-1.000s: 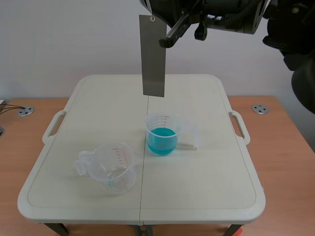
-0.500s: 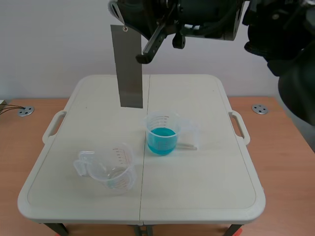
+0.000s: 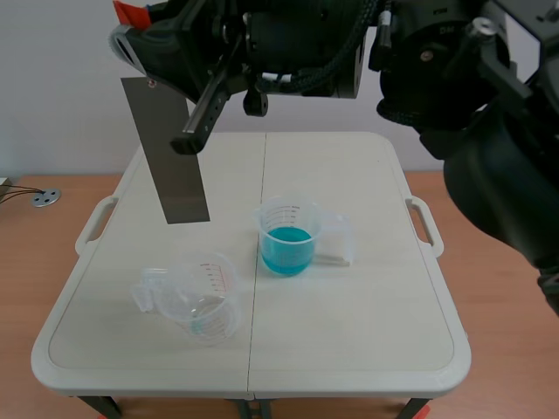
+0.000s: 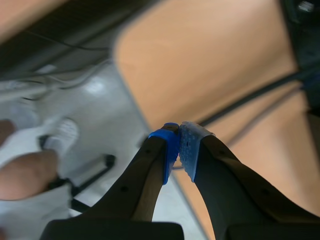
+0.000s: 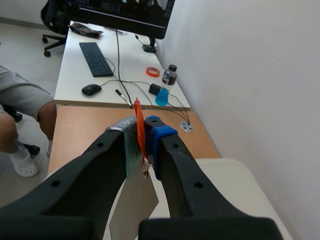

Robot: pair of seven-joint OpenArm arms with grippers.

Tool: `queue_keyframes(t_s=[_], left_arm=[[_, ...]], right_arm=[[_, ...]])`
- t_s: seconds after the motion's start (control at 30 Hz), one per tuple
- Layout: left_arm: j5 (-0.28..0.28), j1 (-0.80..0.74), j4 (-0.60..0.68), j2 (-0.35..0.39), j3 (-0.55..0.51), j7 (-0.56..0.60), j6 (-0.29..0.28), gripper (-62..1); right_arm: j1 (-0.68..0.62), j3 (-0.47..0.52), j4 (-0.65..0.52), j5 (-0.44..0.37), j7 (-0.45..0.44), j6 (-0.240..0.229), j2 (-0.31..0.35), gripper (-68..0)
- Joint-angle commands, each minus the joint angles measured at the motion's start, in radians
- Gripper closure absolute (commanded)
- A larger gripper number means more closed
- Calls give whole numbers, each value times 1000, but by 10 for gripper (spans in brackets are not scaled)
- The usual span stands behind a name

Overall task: Hold the metal plate by the orange handle, dip it into the blue solution, take it out and point at it, then put the plate back in the beaker on the left.
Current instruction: 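Put the plate into the left beaker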

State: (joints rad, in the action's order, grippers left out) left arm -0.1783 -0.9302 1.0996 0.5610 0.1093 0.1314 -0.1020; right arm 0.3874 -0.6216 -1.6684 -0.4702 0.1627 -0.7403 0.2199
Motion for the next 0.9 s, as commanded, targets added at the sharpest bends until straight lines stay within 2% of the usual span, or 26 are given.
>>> queue_keyframes(t_s=[0.0,0.23,0.4,0.6,0.87], left_arm=[[9,3,1,-21,5,7,1,-27],[68,3,-22,-97,27,6,2,-27],[68,3,-22,-100,27,6,2,-27],[68,3,-22,-100,27,0,2,-27],[68,3,-22,-100,27,-1,2,-27]], right_arm=[[23,-8,-21,-9,-10,-5,-15,-15],[22,-63,-21,-9,4,8,-31,-15],[4,-74,-21,-9,4,52,-32,-15],[-34,-74,-21,-8,5,53,-32,-15],[-74,-74,-21,-5,8,78,-32,-15]])
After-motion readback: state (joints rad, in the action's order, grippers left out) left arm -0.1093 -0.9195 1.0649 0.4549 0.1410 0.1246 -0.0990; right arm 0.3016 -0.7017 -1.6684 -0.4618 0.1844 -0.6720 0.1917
